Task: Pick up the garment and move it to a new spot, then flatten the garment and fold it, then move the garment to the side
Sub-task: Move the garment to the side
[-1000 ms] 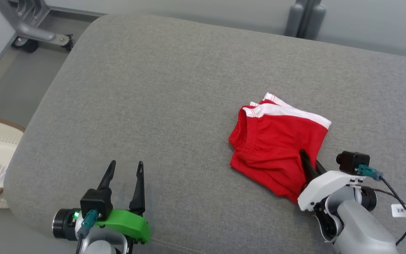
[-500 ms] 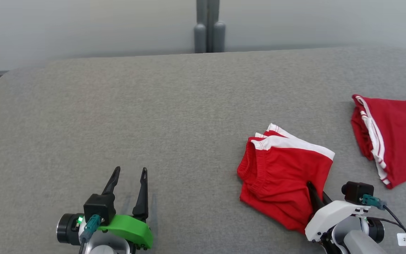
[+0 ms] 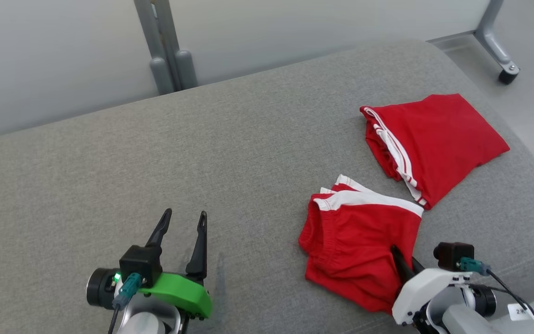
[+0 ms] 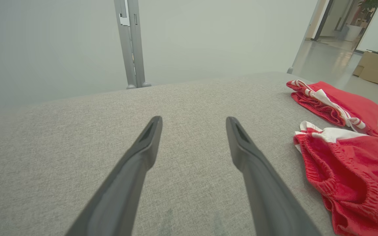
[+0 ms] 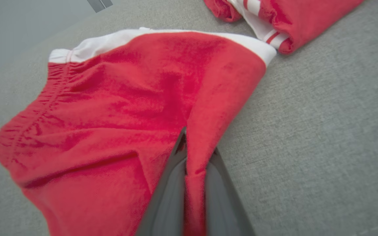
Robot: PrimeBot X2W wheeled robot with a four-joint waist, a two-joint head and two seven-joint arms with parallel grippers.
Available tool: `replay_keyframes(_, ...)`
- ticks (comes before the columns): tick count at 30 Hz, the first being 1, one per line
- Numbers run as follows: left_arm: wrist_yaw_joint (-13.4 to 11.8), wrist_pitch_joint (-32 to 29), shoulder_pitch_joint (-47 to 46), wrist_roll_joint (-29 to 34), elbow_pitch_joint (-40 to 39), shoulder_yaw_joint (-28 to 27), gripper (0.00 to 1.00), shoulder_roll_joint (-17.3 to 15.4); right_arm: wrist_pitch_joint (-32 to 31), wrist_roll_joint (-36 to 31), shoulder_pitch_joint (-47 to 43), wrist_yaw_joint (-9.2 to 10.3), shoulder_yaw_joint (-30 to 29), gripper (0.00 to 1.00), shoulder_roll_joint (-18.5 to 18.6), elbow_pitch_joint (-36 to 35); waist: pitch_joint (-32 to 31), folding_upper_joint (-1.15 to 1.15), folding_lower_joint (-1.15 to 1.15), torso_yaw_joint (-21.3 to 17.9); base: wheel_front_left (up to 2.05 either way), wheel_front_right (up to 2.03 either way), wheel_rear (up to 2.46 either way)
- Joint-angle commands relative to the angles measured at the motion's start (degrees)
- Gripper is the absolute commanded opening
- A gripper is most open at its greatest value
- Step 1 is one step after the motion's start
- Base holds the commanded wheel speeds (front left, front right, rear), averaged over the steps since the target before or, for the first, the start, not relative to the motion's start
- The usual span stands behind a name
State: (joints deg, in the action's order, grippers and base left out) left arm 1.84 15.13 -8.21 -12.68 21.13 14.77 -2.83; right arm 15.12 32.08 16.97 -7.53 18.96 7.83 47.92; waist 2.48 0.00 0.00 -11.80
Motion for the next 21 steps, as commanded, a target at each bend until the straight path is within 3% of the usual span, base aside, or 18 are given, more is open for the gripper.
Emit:
replay_keyframes(1, 0.1, -0.1, -1.6, 0.0, -0.5, 0.5, 1.00, -0.2, 0.0, -0.4, 2.1, 0.10, 1.1, 0.00, 0.4, -0.1, 1.0, 0.00, 0.00, -2.2, 0.00, 0.00, 0.00)
replay_keyframes(6, 0.2, -0.1, -4.1, 0.5, -1.6, 2.3, 1.00, -0.2, 0.1, -2.1, 8.0, 0.09, 5.8, 0.00, 1.8, -0.7, 4.4, 0.00, 0.00, -0.1, 0.00, 0.00, 0.00)
replay_keyframes(12, 0.4, -0.1, -6.3, 1.2, -1.6, 3.1, 1.00, -0.2, 0.1, -4.0, 17.9, 0.09, 11.0, 0.00, 6.1, -2.0, 9.2, 0.00, 0.00, 3.0, 0.00, 0.00, 0.00)
replay_keyframes(21, 0.7, -0.1, -8.6, 2.5, -1.9, 3.1, 1.00, -0.2, -0.3, -4.7, 30.8, 0.10, 15.0, 0.00, 17.5, 5.0, 15.1, 0.00, 0.00, 6.8, 0.00, 0.00, 0.00)
